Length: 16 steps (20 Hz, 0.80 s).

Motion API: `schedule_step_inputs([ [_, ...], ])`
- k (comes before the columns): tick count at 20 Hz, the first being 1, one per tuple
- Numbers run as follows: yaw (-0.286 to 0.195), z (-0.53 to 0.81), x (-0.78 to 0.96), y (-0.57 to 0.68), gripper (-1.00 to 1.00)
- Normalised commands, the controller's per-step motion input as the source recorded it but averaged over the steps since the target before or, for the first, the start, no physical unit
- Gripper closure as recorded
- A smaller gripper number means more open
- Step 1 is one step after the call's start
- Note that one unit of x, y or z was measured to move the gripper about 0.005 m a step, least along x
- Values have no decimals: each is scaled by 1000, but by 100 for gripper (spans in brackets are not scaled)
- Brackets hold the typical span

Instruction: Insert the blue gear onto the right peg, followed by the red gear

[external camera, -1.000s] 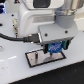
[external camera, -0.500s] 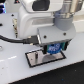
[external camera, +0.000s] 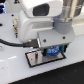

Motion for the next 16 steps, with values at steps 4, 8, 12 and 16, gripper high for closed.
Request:
schedule_step_inputs([
  [4,0,-259,150,-10,100],
  [8,0,-127,64,27,100],
  [12,0,90,6,132,-100],
  [16,0,381,-66,172,-100],
])
